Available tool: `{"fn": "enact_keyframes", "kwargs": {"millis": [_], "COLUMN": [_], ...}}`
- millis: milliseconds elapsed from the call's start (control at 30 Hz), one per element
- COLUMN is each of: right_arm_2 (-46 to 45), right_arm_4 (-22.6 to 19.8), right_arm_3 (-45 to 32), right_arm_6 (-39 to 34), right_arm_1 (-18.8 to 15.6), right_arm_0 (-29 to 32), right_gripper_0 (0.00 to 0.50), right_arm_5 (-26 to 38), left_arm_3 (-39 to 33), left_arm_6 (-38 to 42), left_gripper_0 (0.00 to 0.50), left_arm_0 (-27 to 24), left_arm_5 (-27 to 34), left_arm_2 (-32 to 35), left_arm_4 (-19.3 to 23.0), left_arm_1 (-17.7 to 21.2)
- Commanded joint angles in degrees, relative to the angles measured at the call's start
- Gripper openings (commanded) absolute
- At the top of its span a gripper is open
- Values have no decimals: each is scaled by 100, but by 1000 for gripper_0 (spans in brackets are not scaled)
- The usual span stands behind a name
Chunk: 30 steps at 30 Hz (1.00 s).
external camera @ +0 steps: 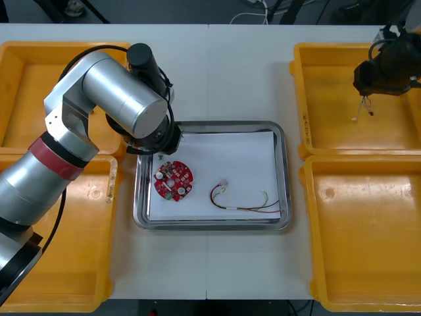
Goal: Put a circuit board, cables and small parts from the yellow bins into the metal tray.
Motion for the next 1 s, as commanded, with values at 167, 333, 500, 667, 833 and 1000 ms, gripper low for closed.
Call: {"fn": "enact_keyframes", "kwargs": {"millis": [167,333,500,667,833,1000], "right_arm_2": [-25,-77,-51,-51,-51,-7], "right_arm_4": [183,201,-1,-45,-72,-212], "right_arm_3": [-1225,-1813,-2833,-3668,-4143,-4626], "right_arm_6": [1,1,-17,-43,-78,-43], "right_arm_1": [-31,-40,-49,-49,-49,13], "right_arm_0": [-99,-3,410,709,718,736], "right_gripper_0": [0,0,0,0,0,0], "right_arm_5": [1263,1957,2713,3478,3817,3817], "left_arm_3": [-552,-684,-834,-878,-719,-385], "left_arm_6": [325,-53,-431,-888,-1292,-1766], "left_gripper_0": [500,500,500,500,500,500], "left_arm_0": [-462,-568,-568,-568,-577,-647], "left_arm_5": [930,1466,1876,1876,1876,1876], "left_arm_2": [661,1038,1522,1944,2251,2515], "left_arm_4": [324,499,754,877,939,930], "left_arm_1": [93,189,391,637,892,1077]}}
